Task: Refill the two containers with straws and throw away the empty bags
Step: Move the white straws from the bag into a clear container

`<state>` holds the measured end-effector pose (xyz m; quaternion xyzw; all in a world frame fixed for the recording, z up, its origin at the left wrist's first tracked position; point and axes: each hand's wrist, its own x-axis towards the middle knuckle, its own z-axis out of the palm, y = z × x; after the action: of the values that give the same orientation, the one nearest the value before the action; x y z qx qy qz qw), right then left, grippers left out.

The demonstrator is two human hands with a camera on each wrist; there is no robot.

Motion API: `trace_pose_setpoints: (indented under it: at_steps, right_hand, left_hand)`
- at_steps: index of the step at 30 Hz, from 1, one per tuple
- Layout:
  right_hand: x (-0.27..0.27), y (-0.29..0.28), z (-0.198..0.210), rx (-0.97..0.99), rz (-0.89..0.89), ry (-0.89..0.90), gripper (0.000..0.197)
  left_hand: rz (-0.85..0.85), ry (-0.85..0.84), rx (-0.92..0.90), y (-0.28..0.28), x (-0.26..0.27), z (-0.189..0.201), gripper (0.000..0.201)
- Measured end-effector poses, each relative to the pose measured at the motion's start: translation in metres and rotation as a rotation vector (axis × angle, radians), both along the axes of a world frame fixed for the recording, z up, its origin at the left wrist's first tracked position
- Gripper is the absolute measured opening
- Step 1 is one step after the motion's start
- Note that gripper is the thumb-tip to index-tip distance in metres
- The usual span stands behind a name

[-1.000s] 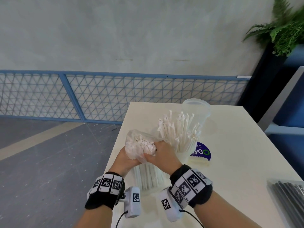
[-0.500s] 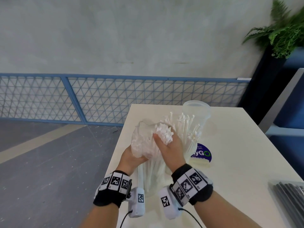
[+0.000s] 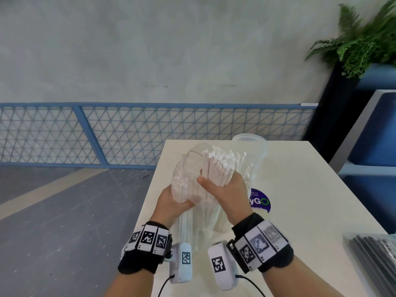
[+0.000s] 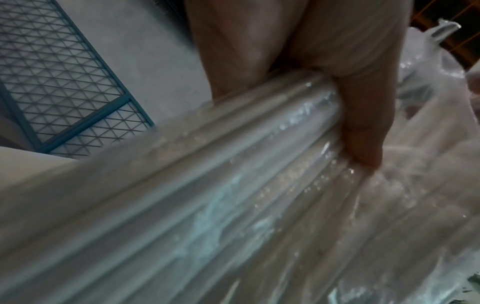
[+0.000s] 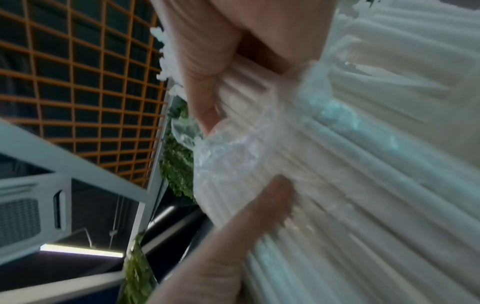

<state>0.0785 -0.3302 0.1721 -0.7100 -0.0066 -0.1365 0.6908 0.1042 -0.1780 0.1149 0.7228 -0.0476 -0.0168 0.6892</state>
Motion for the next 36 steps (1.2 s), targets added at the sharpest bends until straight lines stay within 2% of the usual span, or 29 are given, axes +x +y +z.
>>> trace_pose_setpoints:
  at_steps: [2, 4, 8, 11, 15, 19, 23, 26, 31, 36]
  right_hand:
    - [0.000, 0.000, -0.001, 0.012, -0.043, -0.009, 0.024]
    - [0.001, -0.004, 0.003, 0.125, -0.055, -0.005, 0.017]
    - [0.004, -0.012, 0.019, 0.215, -0.131, -0.029, 0.020]
    - [0.014, -0.022, 0.033, 0.287, -0.197, -0.031, 0.008]
    - [0.024, -0.035, 0.039, 0.368, -0.208, 0.025, 0.025]
    - [0.031, -0.045, 0.043, 0.424, -0.250, 0.084, 0.029]
    - [0.038, -0.053, 0.043, 0.572, -0.292, 0.117, 0.033]
    - [0.038, -0.054, 0.035, 0.558, -0.253, 0.164, 0.032]
    - [0.033, -0.046, 0.024, 0.503, -0.131, 0.179, 0.015]
    - [0.029, -0.045, 0.029, 0.582, -0.213, 0.084, 0.012]
  left_hand:
    - [-0.002, -0.003, 0.001, -0.002, -0.001, 0.002, 0.039]
    - [0.007, -0.005, 0.019, -0.002, -0.001, 0.003, 0.040]
    - [-0.006, -0.014, 0.083, -0.003, 0.001, 0.002, 0.041]
    - [0.015, 0.000, 0.132, 0.000, 0.002, -0.004, 0.042]
    - [-0.011, 0.000, 0.149, -0.001, 0.001, -0.006, 0.044]
    - [-0.044, 0.006, 0.170, 0.001, 0.003, -0.007, 0.048]
    - [-0.087, 0.024, 0.204, 0.003, 0.002, -0.005, 0.040]
    - [-0.106, 0.023, 0.233, 0.002, 0.002, -0.003, 0.036]
    - [-0.104, 0.020, 0.226, 0.001, 0.004, -0.005, 0.036]
    - [-0.074, 0.013, 0.200, 0.005, 0.006, -0.010, 0.038]
